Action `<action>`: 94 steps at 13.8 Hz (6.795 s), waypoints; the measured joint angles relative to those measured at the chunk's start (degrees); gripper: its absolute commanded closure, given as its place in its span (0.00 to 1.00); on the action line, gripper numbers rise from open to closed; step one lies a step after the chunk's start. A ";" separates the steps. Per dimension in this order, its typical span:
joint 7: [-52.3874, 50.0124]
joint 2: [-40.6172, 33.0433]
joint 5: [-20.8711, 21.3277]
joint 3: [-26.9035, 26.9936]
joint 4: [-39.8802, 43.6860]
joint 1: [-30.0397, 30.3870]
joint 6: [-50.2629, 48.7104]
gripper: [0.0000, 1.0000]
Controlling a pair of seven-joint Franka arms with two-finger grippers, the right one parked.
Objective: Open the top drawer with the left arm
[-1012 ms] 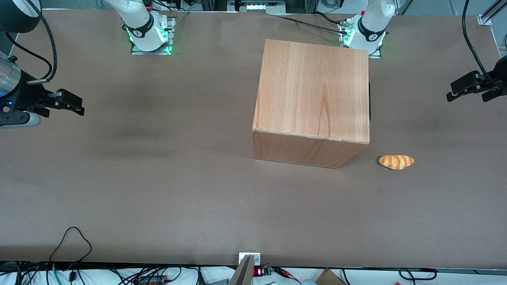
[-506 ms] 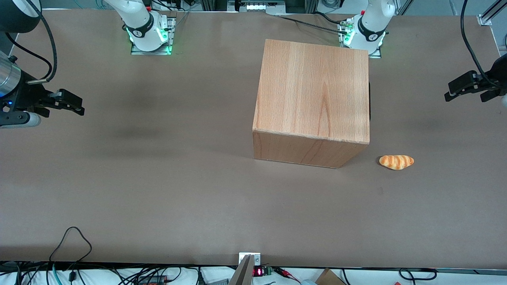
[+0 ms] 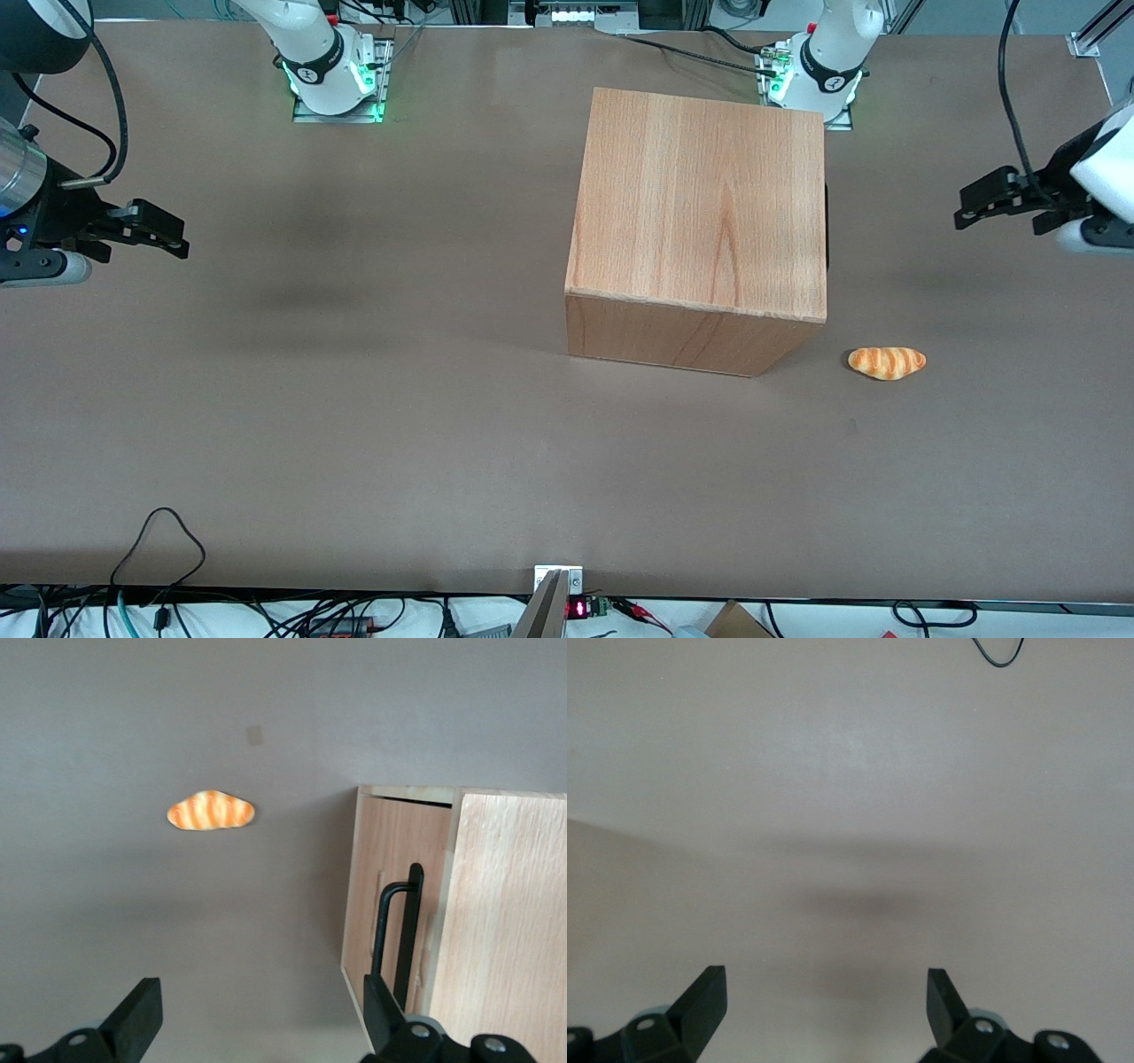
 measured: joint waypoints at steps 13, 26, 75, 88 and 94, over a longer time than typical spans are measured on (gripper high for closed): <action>0.06 2.43 -7.04 -2.28 -13.81 -0.09 8.77 0.00; 2.17 2.66 -8.49 -3.27 -20.22 -0.08 12.11 0.00; 6.06 5.67 -3.85 -2.50 -21.35 4.11 13.12 0.00; 11.45 5.67 1.48 -2.36 -20.26 9.95 14.28 0.00; 13.43 6.05 1.57 -2.30 -20.25 12.94 15.88 0.00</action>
